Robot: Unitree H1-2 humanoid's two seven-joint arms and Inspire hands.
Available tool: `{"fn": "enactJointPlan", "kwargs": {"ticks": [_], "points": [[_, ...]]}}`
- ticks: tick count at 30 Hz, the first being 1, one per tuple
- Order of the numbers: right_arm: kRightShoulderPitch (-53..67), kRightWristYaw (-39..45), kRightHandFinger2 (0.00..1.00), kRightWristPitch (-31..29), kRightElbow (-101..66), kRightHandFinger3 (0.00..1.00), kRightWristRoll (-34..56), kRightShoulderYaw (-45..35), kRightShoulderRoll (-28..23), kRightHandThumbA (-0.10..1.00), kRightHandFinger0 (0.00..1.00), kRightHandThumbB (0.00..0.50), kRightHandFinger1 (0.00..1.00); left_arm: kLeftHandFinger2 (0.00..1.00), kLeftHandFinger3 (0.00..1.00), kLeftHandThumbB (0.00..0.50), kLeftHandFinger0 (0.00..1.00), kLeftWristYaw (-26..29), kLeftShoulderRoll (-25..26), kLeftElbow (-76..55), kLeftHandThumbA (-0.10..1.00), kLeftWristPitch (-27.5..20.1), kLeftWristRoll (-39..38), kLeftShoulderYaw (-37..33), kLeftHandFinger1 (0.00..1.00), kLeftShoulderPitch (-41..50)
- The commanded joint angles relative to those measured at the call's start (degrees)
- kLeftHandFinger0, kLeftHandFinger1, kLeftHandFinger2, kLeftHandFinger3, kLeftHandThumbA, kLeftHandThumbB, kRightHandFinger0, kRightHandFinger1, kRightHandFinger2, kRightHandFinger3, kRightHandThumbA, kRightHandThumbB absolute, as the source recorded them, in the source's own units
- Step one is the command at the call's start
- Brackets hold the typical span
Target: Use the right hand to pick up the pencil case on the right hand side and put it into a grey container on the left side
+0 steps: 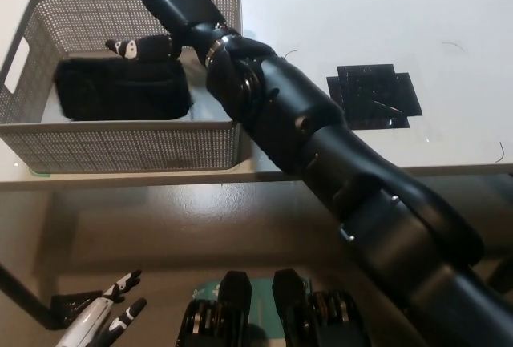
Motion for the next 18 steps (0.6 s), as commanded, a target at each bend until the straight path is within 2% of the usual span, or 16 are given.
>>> {"fn": "enactJointPlan", "kwargs": {"ticks": [1,5,8,10,13,18], "points": [[-2.0,8.5,1.00,1.5,-5.7,1.00,4.2,-1.9,-2.1,1.00,1.00,0.493,1.00,1.00,1.00,0.288,1.00,-1.1,1.4,-0.5,1.00,-1.0,-1.9,0.5,1.00,-1.0],[1.5,8.9,1.00,1.2,-13.0,1.00,6.7,-4.4,-3.1,1.00,1.00,0.464,1.00,1.00,1.00,0.271,1.00,-2.8,0.8,0.3,1.00,-1.6,-5.6,1.0,1.00,-0.9],[5.1,10.2,1.00,3.2,-23.0,1.00,7.9,-6.3,-4.4,1.00,1.00,0.471,1.00,1.00,1.00,0.266,1.00,-1.9,1.1,0.6,1.00,-2.1,-4.0,0.8,1.00,-1.1],[8.2,12.3,1.00,5.6,-32.0,1.00,9.4,-7.7,-5.7,1.00,1.00,0.434,1.00,1.00,1.00,0.261,1.00,-0.2,1.4,-0.2,1.00,-1.7,-0.4,0.2,1.00,-0.9],[12.1,13.9,1.00,7.6,-42.6,1.00,10.3,-9.1,-7.9,1.00,1.00,0.407,1.00,1.00,1.00,0.276,1.00,-0.3,1.0,0.6,1.00,-2.4,-1.2,0.2,1.00,-1.0],[19.7,14.7,1.00,8.0,-56.6,1.00,14.5,-13.5,-12.3,1.00,1.00,0.426,1.00,1.00,1.00,0.309,1.00,-0.8,1.5,1.5,1.00,-3.0,-2.0,0.6,1.00,-1.1]]}}
